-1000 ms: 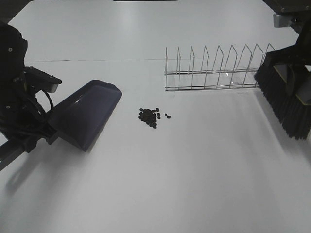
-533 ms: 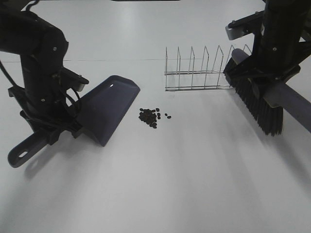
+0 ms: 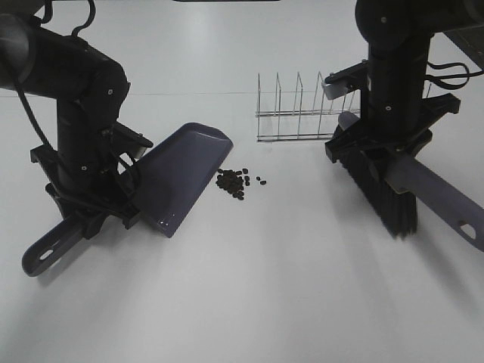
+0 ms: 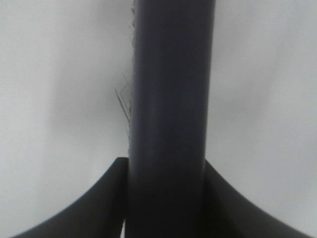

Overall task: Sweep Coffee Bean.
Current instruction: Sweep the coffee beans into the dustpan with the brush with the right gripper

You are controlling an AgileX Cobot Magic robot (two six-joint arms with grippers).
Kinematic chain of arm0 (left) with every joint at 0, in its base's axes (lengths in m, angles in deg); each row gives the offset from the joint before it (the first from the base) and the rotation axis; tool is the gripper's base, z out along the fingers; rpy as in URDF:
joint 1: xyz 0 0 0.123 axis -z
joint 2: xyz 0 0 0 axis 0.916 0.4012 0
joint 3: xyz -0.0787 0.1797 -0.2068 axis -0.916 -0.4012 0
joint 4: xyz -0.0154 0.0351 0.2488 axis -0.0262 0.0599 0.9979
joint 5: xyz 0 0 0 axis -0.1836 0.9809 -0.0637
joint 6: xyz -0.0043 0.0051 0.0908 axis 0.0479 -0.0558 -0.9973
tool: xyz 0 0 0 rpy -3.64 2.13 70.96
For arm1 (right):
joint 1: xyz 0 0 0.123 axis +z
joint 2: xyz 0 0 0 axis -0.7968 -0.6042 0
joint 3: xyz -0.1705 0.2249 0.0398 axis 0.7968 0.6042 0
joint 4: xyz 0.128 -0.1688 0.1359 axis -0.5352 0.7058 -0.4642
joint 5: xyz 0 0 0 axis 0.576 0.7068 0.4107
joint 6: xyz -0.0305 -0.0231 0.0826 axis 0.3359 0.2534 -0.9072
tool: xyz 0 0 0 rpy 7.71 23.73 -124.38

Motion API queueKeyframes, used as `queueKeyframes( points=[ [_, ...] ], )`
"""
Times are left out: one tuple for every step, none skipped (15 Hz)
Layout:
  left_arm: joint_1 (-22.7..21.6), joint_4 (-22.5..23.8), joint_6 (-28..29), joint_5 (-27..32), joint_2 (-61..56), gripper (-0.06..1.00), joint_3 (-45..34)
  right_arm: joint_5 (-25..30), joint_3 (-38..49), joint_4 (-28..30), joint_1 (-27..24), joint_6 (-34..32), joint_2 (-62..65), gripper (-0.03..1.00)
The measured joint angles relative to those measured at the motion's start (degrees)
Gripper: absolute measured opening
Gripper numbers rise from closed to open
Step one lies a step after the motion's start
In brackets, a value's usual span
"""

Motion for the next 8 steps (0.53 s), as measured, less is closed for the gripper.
queueKeyframes(
  points=[
    [0.0,-0.11,-0.63,0.0,0.0,0.33,0.0,0.57,-2.46,0.0,2.01,0.29,-1.83,0.31],
    [0.0,-0.52,-0.92,0.06,0.0,0.33,0.0,1.09,-4.35,0.0,3.55,0.46,-3.44,0.31],
    [0.0,-1.2,-1.09,0.11,0.0,0.33,0.0,1.83,-6.13,0.0,4.93,0.69,-5.04,0.31],
    [0.0,-1.89,-1.43,0.17,0.0,0.33,0.0,2.92,-8.02,0.11,6.25,1.2,-6.65,0.31],
    [0.0,-2.81,-2.12,0.17,0.0,0.33,0.0,3.78,-9.85,0.23,7.68,1.66,-8.25,0.31],
    [0.0,-3.15,-2.41,0.23,0.0,0.33,0.0,4.76,-11.8,0.46,8.88,1.95,-9.68,0.31],
    [0.0,-3.44,-2.75,0.23,0.06,0.33,0.0,5.04,-12.66,0.46,9.45,2.01,-10.31,0.31],
    [0.0,-3.61,-2.81,0.52,0.17,0.33,0.0,5.27,-14.15,0.17,10.37,2.01,-11.52,0.31]
  ],
)
